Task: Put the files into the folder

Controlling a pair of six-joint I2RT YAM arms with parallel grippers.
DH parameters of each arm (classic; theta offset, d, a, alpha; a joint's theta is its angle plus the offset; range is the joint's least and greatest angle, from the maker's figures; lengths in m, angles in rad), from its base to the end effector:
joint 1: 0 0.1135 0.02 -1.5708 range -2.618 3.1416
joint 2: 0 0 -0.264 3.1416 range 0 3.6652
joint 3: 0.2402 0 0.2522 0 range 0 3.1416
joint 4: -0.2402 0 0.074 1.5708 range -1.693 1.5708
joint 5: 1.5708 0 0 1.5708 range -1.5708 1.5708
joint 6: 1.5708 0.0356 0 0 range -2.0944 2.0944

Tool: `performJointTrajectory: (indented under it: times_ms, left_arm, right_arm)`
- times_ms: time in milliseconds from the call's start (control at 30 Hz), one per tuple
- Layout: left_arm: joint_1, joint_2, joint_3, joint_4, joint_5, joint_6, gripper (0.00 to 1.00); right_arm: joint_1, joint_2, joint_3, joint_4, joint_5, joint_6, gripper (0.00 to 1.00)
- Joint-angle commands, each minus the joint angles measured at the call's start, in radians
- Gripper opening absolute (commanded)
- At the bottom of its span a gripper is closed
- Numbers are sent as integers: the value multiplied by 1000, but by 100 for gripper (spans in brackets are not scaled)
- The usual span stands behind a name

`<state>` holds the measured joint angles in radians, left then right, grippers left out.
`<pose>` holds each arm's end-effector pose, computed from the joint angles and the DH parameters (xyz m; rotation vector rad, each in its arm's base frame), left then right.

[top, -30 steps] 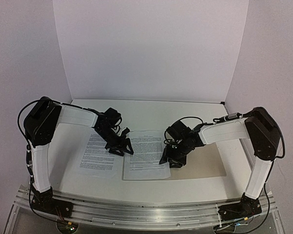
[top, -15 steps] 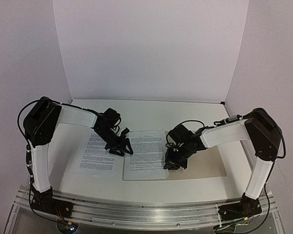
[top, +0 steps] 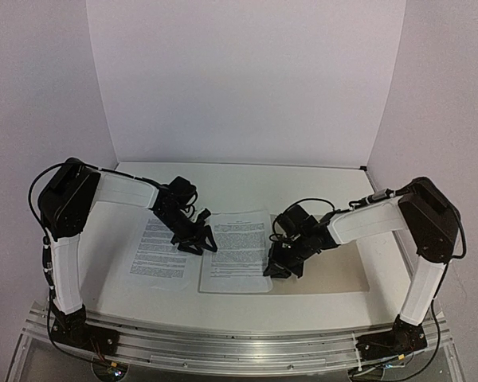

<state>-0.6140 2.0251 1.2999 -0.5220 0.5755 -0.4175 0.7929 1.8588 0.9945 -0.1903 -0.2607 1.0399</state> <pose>0.3092 -0.2417 0.1347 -0.4335 -2.9376 1.0024 0.2413 0.2580 0.1250 0.2587 2.9021 0.8422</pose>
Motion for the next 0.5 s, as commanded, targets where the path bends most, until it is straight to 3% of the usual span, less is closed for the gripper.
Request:
performJointTrajectory:
  times_ms: [0, 200, 467]
  left_arm:
    - [-5, 11, -40, -33, -42, 4, 57]
    - [-4, -3, -32, -40, -59, 10, 57]
    - [-4, -36, -9, -57, -89, 36, 57]
  right_arm:
    - [12, -17, -8, -21, 12, 3, 12]
    - [11, -69, 40, -139, 85, -28, 33]
    - [12, -116, 181, -360, 195, -117, 51]
